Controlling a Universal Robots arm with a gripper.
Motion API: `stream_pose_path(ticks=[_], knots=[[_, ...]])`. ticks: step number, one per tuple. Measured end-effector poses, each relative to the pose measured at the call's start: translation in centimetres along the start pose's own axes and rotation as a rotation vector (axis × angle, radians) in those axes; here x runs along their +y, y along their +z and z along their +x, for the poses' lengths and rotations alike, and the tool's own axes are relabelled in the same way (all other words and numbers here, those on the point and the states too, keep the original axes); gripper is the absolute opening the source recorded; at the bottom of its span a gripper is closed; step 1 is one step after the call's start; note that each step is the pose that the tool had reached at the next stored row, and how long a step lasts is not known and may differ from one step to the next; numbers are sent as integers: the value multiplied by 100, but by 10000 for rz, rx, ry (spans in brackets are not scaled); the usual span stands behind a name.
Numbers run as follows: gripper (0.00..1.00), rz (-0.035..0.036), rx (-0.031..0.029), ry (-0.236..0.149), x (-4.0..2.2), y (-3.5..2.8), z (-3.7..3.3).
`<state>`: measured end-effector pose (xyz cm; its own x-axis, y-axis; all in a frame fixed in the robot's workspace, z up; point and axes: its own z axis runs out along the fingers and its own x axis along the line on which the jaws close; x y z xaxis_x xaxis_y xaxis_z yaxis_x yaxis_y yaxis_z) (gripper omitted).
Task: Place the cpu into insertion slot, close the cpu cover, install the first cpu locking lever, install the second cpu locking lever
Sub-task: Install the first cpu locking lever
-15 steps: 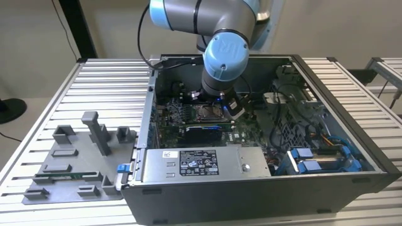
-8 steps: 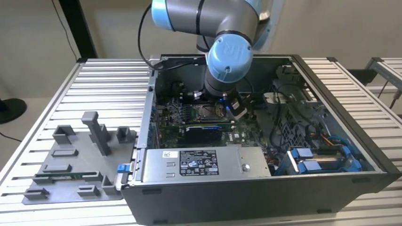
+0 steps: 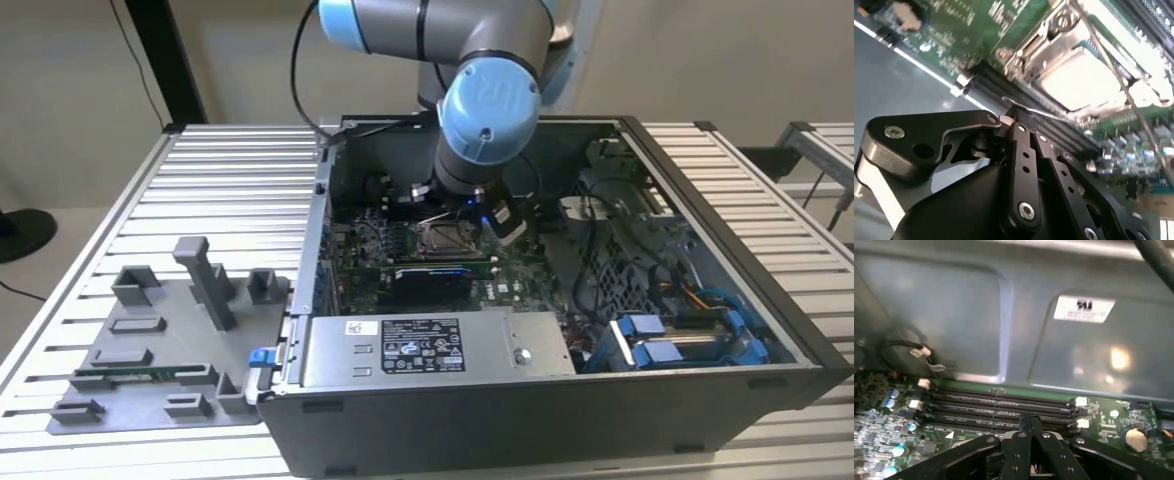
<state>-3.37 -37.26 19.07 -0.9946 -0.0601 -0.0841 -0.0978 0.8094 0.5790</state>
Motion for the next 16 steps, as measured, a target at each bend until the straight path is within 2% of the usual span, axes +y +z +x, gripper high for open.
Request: stream_pose_path(ticks=[2,4,13,14,16], knots=[[0,-6,-1,1,35,-48,10],[0,-9,10,8,50,-61,51],[0,-7,13,12,110,-52,441],[0,-7,14,11,111,-51,479],[0,-8,18,14,96,-53,508]])
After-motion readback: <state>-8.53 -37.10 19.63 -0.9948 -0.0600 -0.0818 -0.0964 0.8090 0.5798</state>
